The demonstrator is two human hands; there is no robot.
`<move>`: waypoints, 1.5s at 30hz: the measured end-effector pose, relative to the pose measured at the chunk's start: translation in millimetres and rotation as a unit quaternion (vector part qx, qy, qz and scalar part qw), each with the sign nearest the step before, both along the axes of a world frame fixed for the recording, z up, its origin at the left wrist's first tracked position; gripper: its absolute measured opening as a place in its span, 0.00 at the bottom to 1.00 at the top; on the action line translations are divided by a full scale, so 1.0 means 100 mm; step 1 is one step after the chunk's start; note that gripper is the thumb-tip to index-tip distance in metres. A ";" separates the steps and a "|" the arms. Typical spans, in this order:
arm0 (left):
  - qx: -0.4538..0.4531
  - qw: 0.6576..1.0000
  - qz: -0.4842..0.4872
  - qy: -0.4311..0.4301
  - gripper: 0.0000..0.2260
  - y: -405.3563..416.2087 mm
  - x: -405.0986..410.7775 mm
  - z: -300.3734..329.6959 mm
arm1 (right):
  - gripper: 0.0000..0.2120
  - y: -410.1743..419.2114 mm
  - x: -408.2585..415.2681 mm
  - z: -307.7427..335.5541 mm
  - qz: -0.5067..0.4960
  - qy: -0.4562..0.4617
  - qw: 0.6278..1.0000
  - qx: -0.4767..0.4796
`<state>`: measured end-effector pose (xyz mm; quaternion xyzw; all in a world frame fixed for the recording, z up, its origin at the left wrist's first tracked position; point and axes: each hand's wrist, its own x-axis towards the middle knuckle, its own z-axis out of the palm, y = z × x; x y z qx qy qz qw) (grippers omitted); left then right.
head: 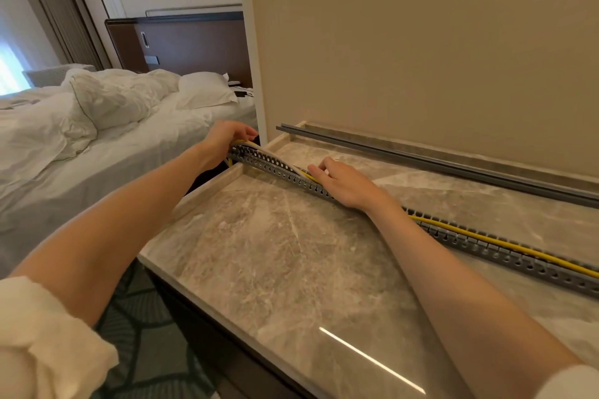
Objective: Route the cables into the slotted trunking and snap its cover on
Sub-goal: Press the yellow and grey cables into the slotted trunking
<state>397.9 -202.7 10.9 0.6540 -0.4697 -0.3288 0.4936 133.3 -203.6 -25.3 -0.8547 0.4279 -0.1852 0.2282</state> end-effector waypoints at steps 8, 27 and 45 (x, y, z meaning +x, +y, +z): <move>0.046 0.994 -0.007 -0.103 0.07 0.09 0.20 -0.13 | 0.26 0.04 0.00 -0.01 0.048 0.073 0.993 -0.075; 0.036 0.996 0.056 -0.054 0.09 0.06 -0.04 -0.15 | 0.19 0.04 0.04 0.01 0.071 0.128 0.986 -0.084; -0.016 0.997 0.050 -0.048 0.06 0.12 -0.14 -0.15 | 0.21 0.11 0.03 0.02 0.076 0.154 0.978 -0.119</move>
